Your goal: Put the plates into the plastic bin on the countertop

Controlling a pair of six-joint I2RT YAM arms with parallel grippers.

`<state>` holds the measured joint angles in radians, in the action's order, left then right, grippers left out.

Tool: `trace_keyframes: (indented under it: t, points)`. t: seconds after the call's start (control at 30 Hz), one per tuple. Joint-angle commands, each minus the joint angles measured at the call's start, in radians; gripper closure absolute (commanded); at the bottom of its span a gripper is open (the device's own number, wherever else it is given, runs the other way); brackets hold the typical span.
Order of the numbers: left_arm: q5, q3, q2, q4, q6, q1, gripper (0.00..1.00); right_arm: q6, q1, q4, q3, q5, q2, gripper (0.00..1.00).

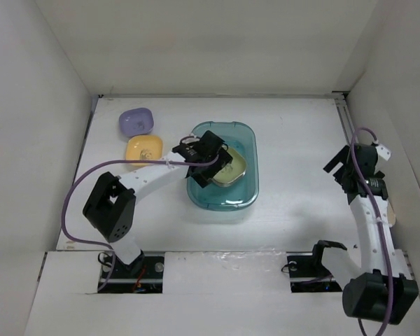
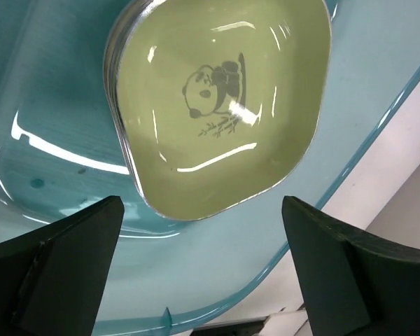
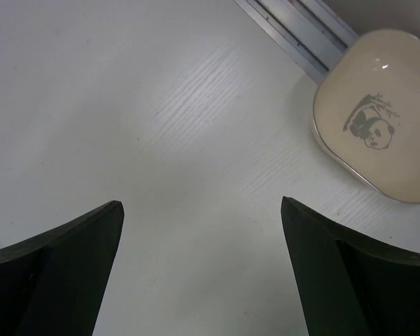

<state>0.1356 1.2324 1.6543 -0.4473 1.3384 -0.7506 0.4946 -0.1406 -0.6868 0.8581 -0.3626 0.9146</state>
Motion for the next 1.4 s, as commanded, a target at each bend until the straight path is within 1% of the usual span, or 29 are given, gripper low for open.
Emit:
trace_keyframes:
  t: [0.0,0.03,0.23,0.33,0.37,0.43,0.5,0.63,0.73,0.8,0.93,1.03,1.13,1.17,1.23,1.3,1.37]
  points:
    - [0.005,0.015,-0.053,-0.019,0.015,-0.029,0.02,0.012,-0.092,0.104,-0.045,0.123,0.000,0.00]
    - [0.006,0.015,-0.066,-0.019,0.015,-0.029,0.00,0.012,-0.108,0.118,-0.072,0.123,0.000,0.00]
    - [0.035,0.055,-0.184,-0.030,-0.036,-0.049,0.00,0.022,-0.241,0.165,-0.117,0.113,0.052,0.00]
    - [0.044,0.055,-0.220,-0.030,-0.076,-0.049,0.00,0.032,-0.254,0.165,-0.117,0.085,0.092,0.00]
    - [0.044,0.055,-0.220,-0.030,-0.091,-0.049,0.00,0.032,-0.254,0.165,-0.104,0.042,0.092,0.00]
    - [0.035,0.055,-0.220,-0.019,-0.137,-0.049,0.00,0.044,-0.254,0.165,-0.091,0.007,0.131,0.00]
    - [0.035,0.045,-0.220,-0.019,-0.147,-0.049,0.00,0.044,-0.266,0.177,-0.081,0.007,0.165,0.00]
    - [0.012,0.021,-0.220,0.005,-0.211,-0.049,0.00,0.053,-0.286,0.187,-0.062,0.005,0.277,0.00]
    - [0.012,0.007,-0.229,0.016,-0.232,-0.049,0.00,0.053,-0.298,0.187,-0.062,0.005,0.277,0.00]
    - [0.012,-0.017,-0.241,0.030,-0.243,-0.049,0.00,0.062,-0.307,0.208,-0.073,-0.016,0.250,0.00]
    - [-0.010,-0.056,-0.241,0.053,-0.278,-0.049,0.00,0.062,-0.332,0.221,-0.073,0.004,0.216,0.00]
    - [-0.040,-0.082,-0.241,0.087,-0.291,-0.026,0.00,0.093,-0.341,0.195,-0.058,-0.056,0.257,0.00]
    - [-0.041,-0.102,-0.252,0.096,-0.309,-0.015,0.00,0.111,-0.367,0.184,-0.036,-0.056,0.352,0.00]
    - [-0.050,-0.111,-0.261,0.096,-0.318,-0.015,0.00,0.111,-0.396,0.202,-0.036,-0.027,0.371,0.00]
    - [-0.050,-0.122,-0.271,0.107,-0.329,-0.006,0.00,0.111,-0.407,0.227,-0.056,-0.010,0.414,0.00]
    - [-0.041,-0.122,-0.283,0.107,-0.341,-0.006,0.00,0.111,-0.407,0.237,-0.056,-0.010,0.423,0.00]
    - [-0.041,-0.122,-0.295,0.098,-0.350,-0.006,0.00,0.095,-0.407,0.272,-0.068,0.016,0.432,0.04]
